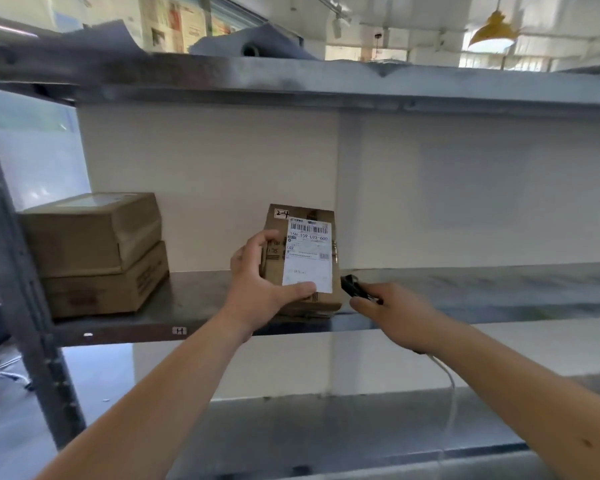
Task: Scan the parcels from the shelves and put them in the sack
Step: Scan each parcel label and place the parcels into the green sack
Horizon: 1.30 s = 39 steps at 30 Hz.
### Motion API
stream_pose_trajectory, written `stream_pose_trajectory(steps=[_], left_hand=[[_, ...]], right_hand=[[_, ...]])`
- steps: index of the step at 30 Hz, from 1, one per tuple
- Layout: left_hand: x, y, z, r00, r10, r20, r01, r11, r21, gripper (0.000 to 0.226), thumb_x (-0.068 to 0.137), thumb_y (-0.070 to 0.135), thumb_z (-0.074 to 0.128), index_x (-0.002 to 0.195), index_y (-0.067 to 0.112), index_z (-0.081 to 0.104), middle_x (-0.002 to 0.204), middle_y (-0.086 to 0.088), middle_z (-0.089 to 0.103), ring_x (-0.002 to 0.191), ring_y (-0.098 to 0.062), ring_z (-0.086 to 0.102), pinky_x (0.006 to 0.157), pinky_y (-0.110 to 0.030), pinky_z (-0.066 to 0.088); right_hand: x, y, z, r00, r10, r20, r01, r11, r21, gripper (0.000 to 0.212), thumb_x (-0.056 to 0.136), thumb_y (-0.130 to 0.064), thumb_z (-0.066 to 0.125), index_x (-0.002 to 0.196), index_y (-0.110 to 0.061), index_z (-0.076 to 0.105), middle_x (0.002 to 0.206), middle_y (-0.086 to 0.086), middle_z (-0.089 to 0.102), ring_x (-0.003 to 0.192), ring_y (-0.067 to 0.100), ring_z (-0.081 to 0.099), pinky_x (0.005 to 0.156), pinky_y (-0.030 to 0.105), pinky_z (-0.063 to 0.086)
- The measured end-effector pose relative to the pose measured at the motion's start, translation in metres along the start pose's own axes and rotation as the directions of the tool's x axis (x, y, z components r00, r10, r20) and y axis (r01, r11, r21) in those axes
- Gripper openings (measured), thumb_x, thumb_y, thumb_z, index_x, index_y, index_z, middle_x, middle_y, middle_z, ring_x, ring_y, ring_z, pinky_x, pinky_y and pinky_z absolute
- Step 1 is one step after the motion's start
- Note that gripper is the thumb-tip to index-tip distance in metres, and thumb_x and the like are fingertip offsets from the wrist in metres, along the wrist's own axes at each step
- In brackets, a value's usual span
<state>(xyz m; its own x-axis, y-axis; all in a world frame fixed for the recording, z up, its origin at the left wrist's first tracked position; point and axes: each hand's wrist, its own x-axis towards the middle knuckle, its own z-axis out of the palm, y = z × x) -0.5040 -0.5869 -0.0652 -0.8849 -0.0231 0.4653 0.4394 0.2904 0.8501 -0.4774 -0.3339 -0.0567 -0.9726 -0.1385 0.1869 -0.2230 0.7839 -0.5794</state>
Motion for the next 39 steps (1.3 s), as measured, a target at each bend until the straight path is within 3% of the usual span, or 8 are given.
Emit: stream_pose_trajectory(steps=[8,14,17,22,27,31,35,39], left_hand=[[0.006,-0.025,-0.019,0.986,0.161,0.050,-0.165,0.981,0.098,0.087,0.059,0.052,0.087,0.132,0.066,0.043,0.163,0.010,0.013,0.158,-0.022,0.011,0.126,-0.045,0.026],[0.024,-0.040,-0.048,0.965,0.261,0.037,-0.263,0.945,0.195,0.093,0.063,0.037,0.098,0.133,0.062,0.042,0.163,0.005,0.013,0.153,-0.021,0.021,0.119,-0.031,0.027],[0.030,-0.048,-0.065,0.940,0.333,0.076,-0.342,0.909,0.239,0.097,0.055,0.051,0.095,0.132,0.066,0.038,0.165,0.006,0.010,0.147,-0.008,0.017,0.116,-0.027,0.025],[0.033,-0.057,-0.079,0.886,0.438,0.152,-0.463,0.853,0.240,0.097,0.051,0.059,0.089,0.133,0.067,0.038,0.162,0.011,0.012,0.149,-0.018,0.022,0.116,-0.035,0.032],[0.034,-0.066,-0.086,0.833,0.513,0.209,-0.551,0.808,0.211,0.099,0.051,0.059,0.093,0.133,0.066,0.038,0.161,0.014,0.012,0.149,-0.018,0.022,0.113,-0.024,0.028],[0.035,-0.070,-0.091,0.811,0.537,0.230,-0.580,0.788,0.207,0.103,0.053,0.052,0.098,0.134,0.064,0.037,0.163,0.006,0.012,0.148,-0.015,0.018,0.115,-0.031,0.029],[0.038,-0.074,-0.093,0.804,0.549,0.230,-0.592,0.776,0.219,0.103,0.057,0.048,0.100,0.138,0.054,0.038,0.163,0.007,0.012,0.150,-0.026,0.021,0.114,-0.039,0.035],[0.041,-0.073,-0.096,0.793,0.566,0.226,-0.605,0.778,0.171,0.100,0.057,0.045,0.100,0.132,0.064,0.037,0.161,0.009,0.015,0.148,-0.027,0.026,0.115,-0.039,0.036]], right_hand=[[-0.021,-0.021,0.011,0.999,0.038,-0.010,-0.037,0.993,0.109,0.022,0.104,-0.044,0.053,0.108,-0.032,0.071,0.044,-0.018,0.050,0.038,0.001,0.045,0.038,0.015,0.031],[-0.037,-0.063,0.010,0.998,0.056,-0.037,-0.053,0.996,0.069,0.023,0.103,-0.048,0.051,0.099,-0.034,0.069,0.049,-0.019,0.052,0.038,0.001,0.045,0.035,0.015,0.029],[-0.045,-0.085,0.016,0.996,0.055,-0.073,-0.055,0.998,0.001,0.021,0.101,-0.050,0.053,0.101,-0.038,0.070,0.051,-0.021,0.055,0.044,0.001,0.049,0.039,0.012,0.031],[-0.065,-0.117,0.036,0.995,0.081,-0.064,-0.085,0.995,-0.053,0.030,0.099,-0.050,0.055,0.119,-0.035,0.072,0.064,-0.009,0.061,0.058,0.007,0.053,0.054,0.024,0.040],[-0.091,-0.136,0.053,0.990,0.127,-0.060,-0.134,0.982,-0.130,0.034,0.100,-0.050,0.054,0.120,-0.029,0.071,0.064,-0.007,0.062,0.051,0.005,0.051,0.048,0.021,0.037],[-0.108,-0.145,0.063,0.987,0.154,-0.038,-0.158,0.969,-0.191,0.027,0.102,-0.051,0.052,0.110,-0.032,0.069,0.069,-0.007,0.062,0.048,0.002,0.051,0.044,0.014,0.036],[-0.117,-0.147,0.070,0.980,0.188,-0.062,-0.197,0.959,-0.203,0.035,0.102,-0.055,0.051,0.128,-0.037,0.064,0.075,-0.008,0.065,0.049,-0.002,0.054,0.045,0.012,0.037],[-0.120,-0.147,0.070,0.976,0.202,-0.086,-0.217,0.948,-0.232,0.045,0.101,-0.057,0.050,0.141,-0.038,0.058,0.076,-0.008,0.066,0.051,-0.003,0.055,0.045,0.010,0.036]])
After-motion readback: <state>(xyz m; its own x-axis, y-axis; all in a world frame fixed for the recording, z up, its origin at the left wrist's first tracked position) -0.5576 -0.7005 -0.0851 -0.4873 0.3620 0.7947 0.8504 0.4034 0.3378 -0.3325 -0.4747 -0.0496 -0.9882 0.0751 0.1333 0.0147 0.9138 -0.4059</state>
